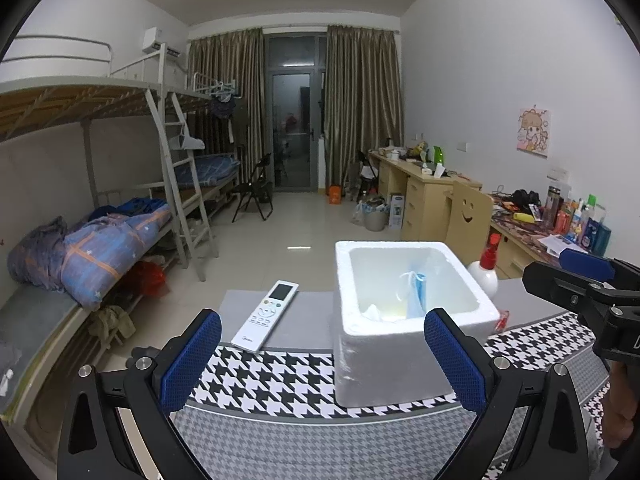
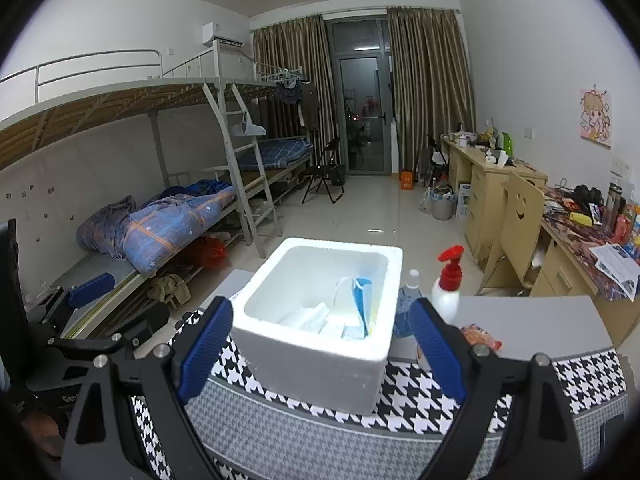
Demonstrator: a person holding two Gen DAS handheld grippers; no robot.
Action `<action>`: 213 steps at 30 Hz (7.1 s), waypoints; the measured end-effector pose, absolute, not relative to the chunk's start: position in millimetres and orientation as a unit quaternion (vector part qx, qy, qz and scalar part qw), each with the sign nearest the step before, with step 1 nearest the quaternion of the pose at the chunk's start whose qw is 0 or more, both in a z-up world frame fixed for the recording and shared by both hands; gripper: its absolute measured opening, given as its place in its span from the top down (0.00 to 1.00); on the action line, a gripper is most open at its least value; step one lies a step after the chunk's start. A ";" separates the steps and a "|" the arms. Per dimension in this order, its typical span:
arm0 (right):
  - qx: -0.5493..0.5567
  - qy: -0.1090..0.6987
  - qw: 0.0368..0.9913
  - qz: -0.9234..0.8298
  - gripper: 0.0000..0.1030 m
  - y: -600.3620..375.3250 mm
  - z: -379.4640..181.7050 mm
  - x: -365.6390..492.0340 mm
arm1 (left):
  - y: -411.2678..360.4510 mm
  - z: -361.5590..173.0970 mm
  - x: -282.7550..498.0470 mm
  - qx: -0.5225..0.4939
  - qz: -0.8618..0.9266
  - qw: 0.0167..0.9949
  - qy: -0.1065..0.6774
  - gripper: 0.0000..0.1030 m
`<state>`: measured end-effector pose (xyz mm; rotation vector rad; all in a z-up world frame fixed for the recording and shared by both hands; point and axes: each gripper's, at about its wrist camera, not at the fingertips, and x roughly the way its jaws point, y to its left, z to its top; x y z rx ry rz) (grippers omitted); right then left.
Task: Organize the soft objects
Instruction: 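Withdraw both tools from the box and turn toward the table runner, then lower both tools toward the white cylinder and grey sock, then close the left tool on the white cylinder while the right tool grasps the grey sock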
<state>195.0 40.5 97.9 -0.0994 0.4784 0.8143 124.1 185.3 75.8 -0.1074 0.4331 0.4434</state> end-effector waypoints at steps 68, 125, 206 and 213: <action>-0.057 0.159 0.921 0.352 0.10 -98.3 30.0 85.1 | 53.1 17.4 38.1 -0.048 0.107 0.979 0.164 0.01; -0.004 0.239 0.949 0.207 0.10 -193.5 -17.4 106.0 | -18.3 -31.4 104.4 -0.042 -0.052 0.966 0.249 0.01; -0.012 0.348 0.914 0.208 0.10 -214.5 -103.6 170.6 | -76.6 -116.5 185.6 0.030 -0.038 0.911 0.409 0.74; -0.014 0.354 0.910 0.215 0.10 -213.6 -107.2 174.7 | -75.1 -115.7 184.2 0.025 -0.033 0.913 0.405 0.80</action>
